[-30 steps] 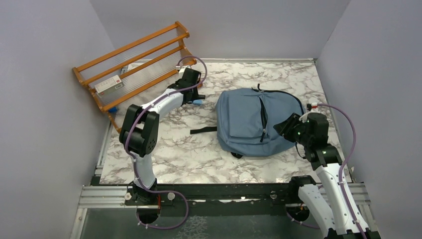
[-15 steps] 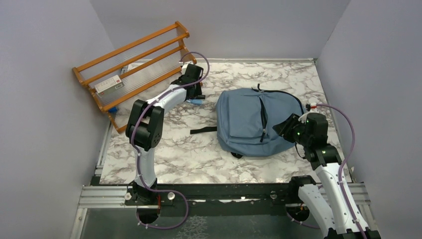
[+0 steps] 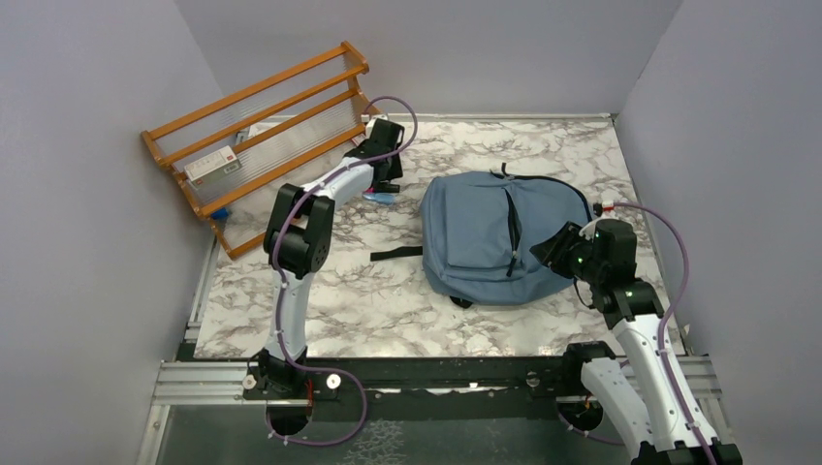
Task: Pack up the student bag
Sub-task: Adjust the stationery at the center of the board.
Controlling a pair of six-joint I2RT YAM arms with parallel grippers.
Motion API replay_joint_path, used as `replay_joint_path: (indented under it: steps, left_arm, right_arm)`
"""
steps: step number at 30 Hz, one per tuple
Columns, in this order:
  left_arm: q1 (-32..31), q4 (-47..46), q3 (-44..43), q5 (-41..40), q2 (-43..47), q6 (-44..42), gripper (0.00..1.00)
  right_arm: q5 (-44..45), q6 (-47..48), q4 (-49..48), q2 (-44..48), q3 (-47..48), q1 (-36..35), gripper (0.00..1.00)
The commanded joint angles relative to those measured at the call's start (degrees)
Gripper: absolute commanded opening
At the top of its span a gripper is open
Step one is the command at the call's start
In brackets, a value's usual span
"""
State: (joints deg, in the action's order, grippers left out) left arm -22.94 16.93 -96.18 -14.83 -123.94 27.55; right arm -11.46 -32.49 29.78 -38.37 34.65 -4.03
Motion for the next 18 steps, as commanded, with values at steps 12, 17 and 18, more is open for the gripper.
replay_joint_path:
  steps: [12,17,18]
  left_arm:
    - [0.35,-0.98,-2.65,5.22,-4.56,-5.56,0.47]
    - [0.35,-1.02,-1.25,7.16,-4.12,-6.33,0.46]
    - [0.35,-1.09,-0.77,7.44,-3.81,-6.51,0.46]
  right_arm:
    - [-1.36,1.05,-0.26,-0.85,-0.16,-0.01,0.41]
    - [-1.42,1.00,-0.25,-0.75,-0.16,-0.01,0.41]
    - [-1.47,1.07,-0.18,-0.81,-0.12,-0.01,0.41]
